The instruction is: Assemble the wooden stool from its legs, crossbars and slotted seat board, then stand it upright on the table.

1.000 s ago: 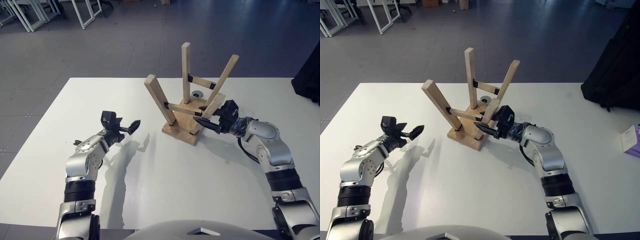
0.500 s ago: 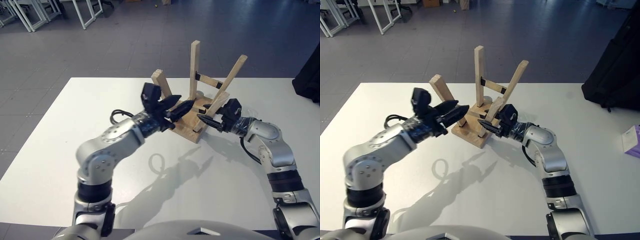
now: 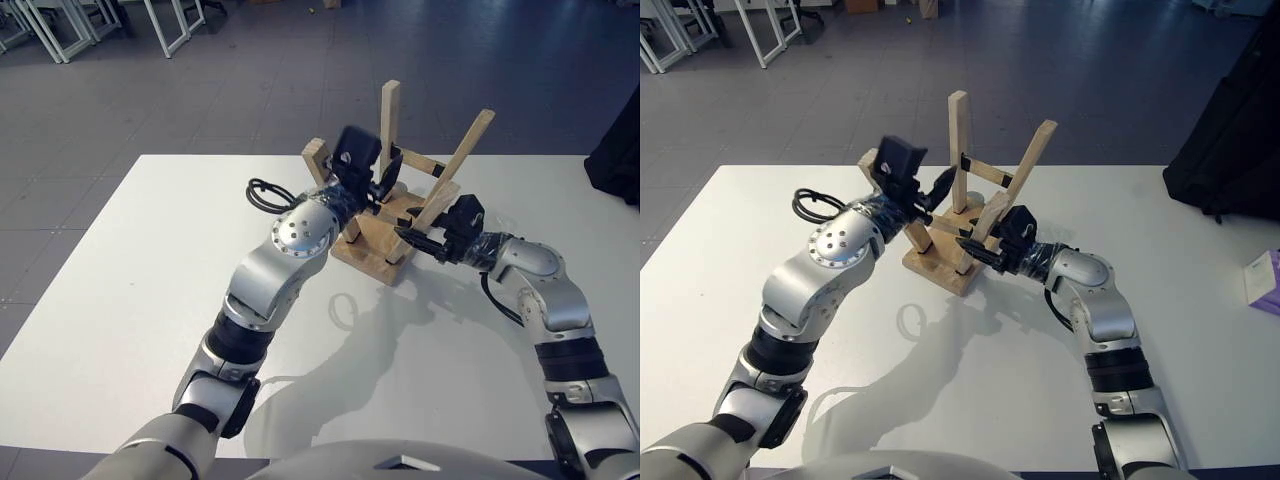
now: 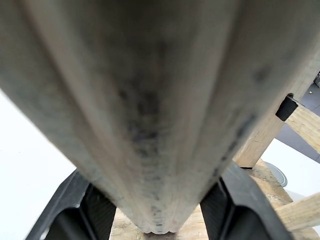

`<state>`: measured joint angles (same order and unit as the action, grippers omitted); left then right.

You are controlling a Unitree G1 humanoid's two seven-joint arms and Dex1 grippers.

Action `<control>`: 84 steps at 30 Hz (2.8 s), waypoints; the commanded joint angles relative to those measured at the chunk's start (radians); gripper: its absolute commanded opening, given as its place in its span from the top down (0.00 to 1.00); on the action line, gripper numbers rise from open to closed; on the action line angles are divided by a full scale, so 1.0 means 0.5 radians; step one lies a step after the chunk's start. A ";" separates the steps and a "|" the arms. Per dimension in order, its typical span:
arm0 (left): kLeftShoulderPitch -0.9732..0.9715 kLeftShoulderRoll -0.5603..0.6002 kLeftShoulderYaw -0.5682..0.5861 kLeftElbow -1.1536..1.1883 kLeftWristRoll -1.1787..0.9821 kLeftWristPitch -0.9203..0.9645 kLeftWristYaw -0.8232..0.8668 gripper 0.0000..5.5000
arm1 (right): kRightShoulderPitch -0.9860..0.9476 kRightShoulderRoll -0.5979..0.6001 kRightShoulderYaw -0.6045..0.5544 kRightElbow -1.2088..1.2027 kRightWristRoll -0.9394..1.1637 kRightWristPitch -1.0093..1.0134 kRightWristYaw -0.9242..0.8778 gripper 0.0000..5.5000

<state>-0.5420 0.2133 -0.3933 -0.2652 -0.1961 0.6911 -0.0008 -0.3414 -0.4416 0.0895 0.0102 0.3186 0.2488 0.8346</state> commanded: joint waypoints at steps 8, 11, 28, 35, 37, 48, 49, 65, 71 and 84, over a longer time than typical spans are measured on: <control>0.368 -0.081 -0.136 0.358 0.384 -0.206 -0.085 0.51 | 0.110 -0.014 0.322 0.076 -0.209 0.377 -0.057 0.63; 0.365 -0.149 0.017 0.130 0.295 -0.150 -0.132 0.51 | 0.171 -0.017 0.312 0.115 -0.163 0.601 -0.136 0.63; 0.421 0.517 -0.391 -0.144 0.995 -0.340 -0.365 0.51 | 0.222 -0.048 0.205 -0.084 0.020 0.812 -0.257 0.63; 0.298 0.466 -0.596 0.173 1.540 -0.871 -0.237 0.51 | 0.203 -0.046 0.234 -0.110 0.047 0.834 -0.252 0.63; 0.261 0.441 -0.631 0.306 1.619 -0.958 -0.291 0.51 | 0.193 -0.042 0.232 -0.123 0.059 0.839 -0.254 0.63; 0.162 0.202 -0.581 0.670 1.774 -1.189 -0.315 0.51 | 0.278 -0.264 0.541 -0.209 -0.046 0.786 -0.023 0.63; 0.163 0.194 -0.567 0.672 1.776 -1.191 -0.319 0.51 | 0.296 -0.293 0.574 -0.227 -0.056 0.767 -0.007 0.63; 0.277 0.231 -0.483 0.459 1.795 -1.022 -0.642 0.51 | 0.198 -0.455 0.760 -0.131 -0.077 1.052 -0.011 0.63; 0.392 0.460 -0.411 0.243 1.800 -0.822 -0.989 0.51 | 0.172 -0.531 0.676 -0.044 -0.016 0.961 0.040 0.63; 0.025 0.713 0.581 -1.081 0.675 0.675 -2.438 0.51 | 0.334 -0.700 0.534 0.106 0.104 0.313 0.455 0.63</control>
<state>-0.3969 0.5926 -0.2783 -0.6859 0.3657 0.7890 -1.0610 -0.3644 -0.6873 0.2506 -0.0712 0.4609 0.3549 0.8842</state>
